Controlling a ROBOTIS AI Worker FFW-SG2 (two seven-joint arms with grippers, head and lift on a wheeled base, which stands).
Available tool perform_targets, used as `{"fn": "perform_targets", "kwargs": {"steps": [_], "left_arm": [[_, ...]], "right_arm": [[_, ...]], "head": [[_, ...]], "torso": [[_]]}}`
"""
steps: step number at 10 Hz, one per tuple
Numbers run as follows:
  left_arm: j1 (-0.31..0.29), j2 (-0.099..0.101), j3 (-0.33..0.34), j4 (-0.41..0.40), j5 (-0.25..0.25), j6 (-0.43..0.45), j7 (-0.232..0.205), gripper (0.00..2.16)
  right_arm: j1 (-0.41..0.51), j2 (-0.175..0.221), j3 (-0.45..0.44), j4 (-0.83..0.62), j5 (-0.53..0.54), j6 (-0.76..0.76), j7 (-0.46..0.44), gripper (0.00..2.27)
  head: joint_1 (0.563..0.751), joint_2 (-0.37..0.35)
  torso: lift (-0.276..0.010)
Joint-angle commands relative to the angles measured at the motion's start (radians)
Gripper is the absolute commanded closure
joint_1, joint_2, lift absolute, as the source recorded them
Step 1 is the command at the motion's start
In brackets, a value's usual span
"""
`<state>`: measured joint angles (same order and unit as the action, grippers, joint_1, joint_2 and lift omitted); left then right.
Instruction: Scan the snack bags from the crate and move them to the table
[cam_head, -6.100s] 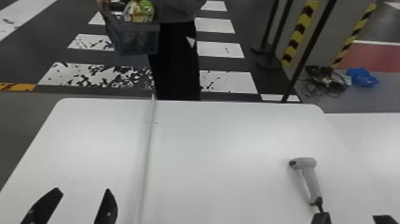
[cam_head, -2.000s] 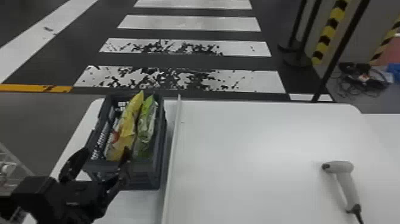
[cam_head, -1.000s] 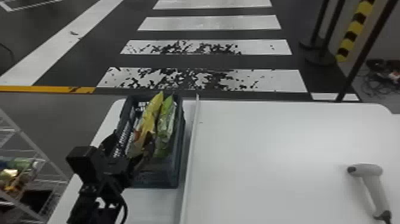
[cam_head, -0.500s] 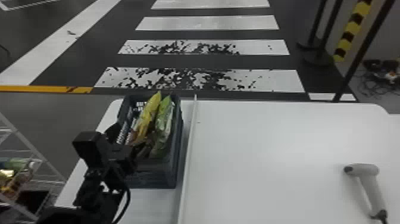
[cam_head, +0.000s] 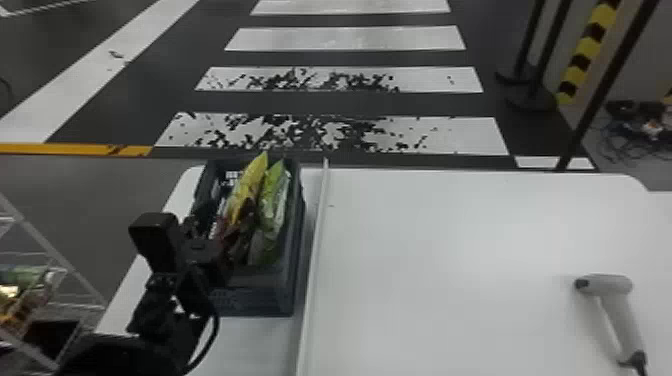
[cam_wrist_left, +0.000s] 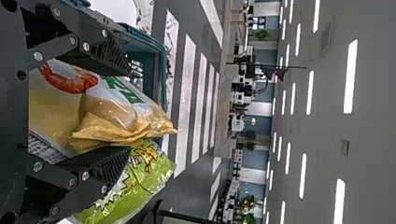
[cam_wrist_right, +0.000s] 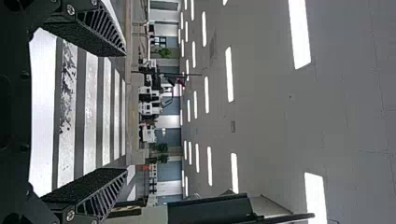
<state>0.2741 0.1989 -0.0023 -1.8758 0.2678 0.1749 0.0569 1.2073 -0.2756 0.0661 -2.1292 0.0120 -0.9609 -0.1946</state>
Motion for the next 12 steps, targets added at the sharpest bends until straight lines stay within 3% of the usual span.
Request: {"fn": "perform_targets", "kwargs": {"steps": [1, 2, 3, 6, 9, 12], "left_arm": [[-0.009, -0.001, -0.004, 0.009, 0.002, 0.018, 0.0, 1.34], [-0.009, -0.003, -0.007, 0.009, 0.004, 0.021, 0.008, 1.81], [-0.004, -0.003, -0.008, 0.004, 0.004, 0.039, 0.012, 1.88], [0.06, -0.003, -0.011, -0.091, -0.002, 0.042, 0.026, 1.89], [0.089, -0.001, -0.042, -0.169, -0.076, 0.042, 0.089, 1.89], [0.129, 0.011, -0.041, -0.27, -0.137, 0.048, 0.115, 1.89]], "right_arm": [[0.0, -0.005, 0.0, 0.0, -0.003, 0.0, 0.0, 0.11], [0.0, -0.007, 0.0, 0.0, -0.003, 0.0, 0.0, 0.11], [0.0, -0.008, 0.0, 0.0, -0.003, 0.0, 0.0, 0.11], [-0.002, -0.01, 0.001, 0.0, -0.007, 0.003, 0.0, 0.11], [-0.002, -0.01, 0.005, 0.0, -0.007, 0.0, 0.0, 0.11], [0.0, -0.008, 0.009, 0.0, -0.007, 0.0, 0.0, 0.11]], "head": [[0.695, 0.081], [0.695, 0.079], [0.695, 0.077], [0.695, 0.072], [0.695, 0.06], [0.695, 0.056]], "torso": [[-0.095], [-0.095], [-0.095], [-0.095], [-0.095], [-0.095]]}}
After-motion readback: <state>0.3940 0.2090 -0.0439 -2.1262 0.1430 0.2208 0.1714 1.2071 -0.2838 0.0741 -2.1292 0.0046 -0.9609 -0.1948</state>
